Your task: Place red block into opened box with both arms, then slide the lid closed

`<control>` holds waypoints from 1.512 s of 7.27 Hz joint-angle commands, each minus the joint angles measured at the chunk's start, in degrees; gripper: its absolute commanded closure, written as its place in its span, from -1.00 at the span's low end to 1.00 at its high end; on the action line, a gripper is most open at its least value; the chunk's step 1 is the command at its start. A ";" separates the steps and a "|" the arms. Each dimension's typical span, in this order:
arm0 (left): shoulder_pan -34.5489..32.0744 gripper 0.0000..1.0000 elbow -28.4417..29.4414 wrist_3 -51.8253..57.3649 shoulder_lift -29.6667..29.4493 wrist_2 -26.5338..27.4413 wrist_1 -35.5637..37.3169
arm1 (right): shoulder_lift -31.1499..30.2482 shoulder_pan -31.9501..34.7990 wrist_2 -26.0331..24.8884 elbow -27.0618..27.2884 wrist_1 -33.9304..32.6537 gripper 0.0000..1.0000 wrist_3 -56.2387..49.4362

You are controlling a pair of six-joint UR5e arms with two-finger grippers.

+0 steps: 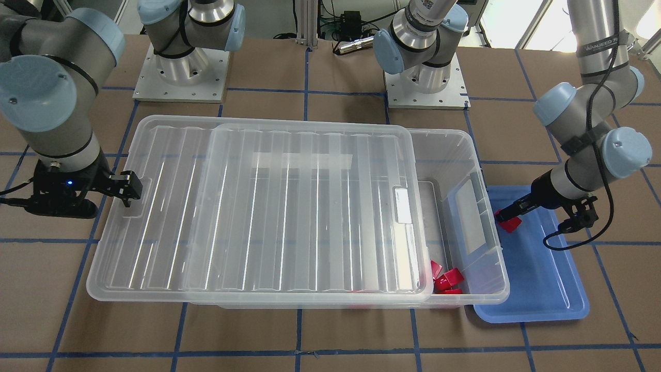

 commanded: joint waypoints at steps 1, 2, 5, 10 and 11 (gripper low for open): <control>0.05 -1.00 -0.28 -0.36 -2.35 0.06 3.18 | -0.17 -4.22 0.09 -0.10 0.12 -1.00 -2.37; 0.13 -0.92 -0.20 -0.10 -2.98 0.06 3.37 | -0.17 -5.80 0.44 -0.19 0.12 -1.00 -3.50; 0.05 0.52 -0.20 0.52 -3.16 -0.03 5.84 | -0.26 -7.31 0.45 -0.19 0.21 -1.00 -4.83; -0.74 0.62 13.96 0.69 -0.18 -0.12 -13.22 | -5.60 -6.44 12.12 -9.99 14.64 -1.00 -2.90; -1.09 0.62 21.35 0.78 0.53 -0.81 -24.02 | -8.14 -6.17 16.83 -13.95 22.46 -1.00 1.20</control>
